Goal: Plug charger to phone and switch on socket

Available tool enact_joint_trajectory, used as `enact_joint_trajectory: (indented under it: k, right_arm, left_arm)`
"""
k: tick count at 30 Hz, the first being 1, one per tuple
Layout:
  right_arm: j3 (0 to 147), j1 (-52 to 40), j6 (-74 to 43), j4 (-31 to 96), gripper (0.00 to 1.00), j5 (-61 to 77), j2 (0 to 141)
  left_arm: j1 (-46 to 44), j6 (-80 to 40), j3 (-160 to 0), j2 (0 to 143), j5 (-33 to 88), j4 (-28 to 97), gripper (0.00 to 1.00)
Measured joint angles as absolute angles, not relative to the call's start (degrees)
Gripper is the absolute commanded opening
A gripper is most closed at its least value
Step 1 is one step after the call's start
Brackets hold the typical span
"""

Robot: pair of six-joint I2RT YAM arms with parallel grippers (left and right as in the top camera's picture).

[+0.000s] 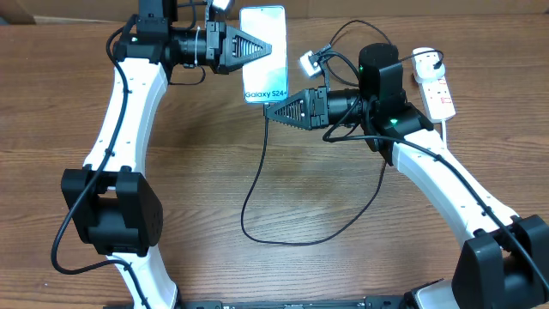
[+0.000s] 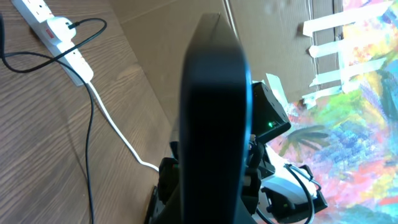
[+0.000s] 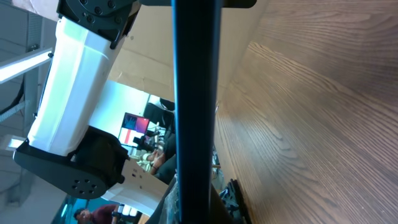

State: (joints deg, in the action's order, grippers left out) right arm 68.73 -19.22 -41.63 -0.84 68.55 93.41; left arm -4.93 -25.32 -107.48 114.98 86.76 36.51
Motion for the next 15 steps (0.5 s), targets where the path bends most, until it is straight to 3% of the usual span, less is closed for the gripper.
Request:
enact_joint_trajectory:
  k: [15]
  right_arm:
    - [68.7, -19.2, -42.0, -1.2, 0.04, 68.4, 93.4]
  left_arm:
    - [-4.8, -25.3, -107.5, 115.0, 86.8, 36.7, 0.04]
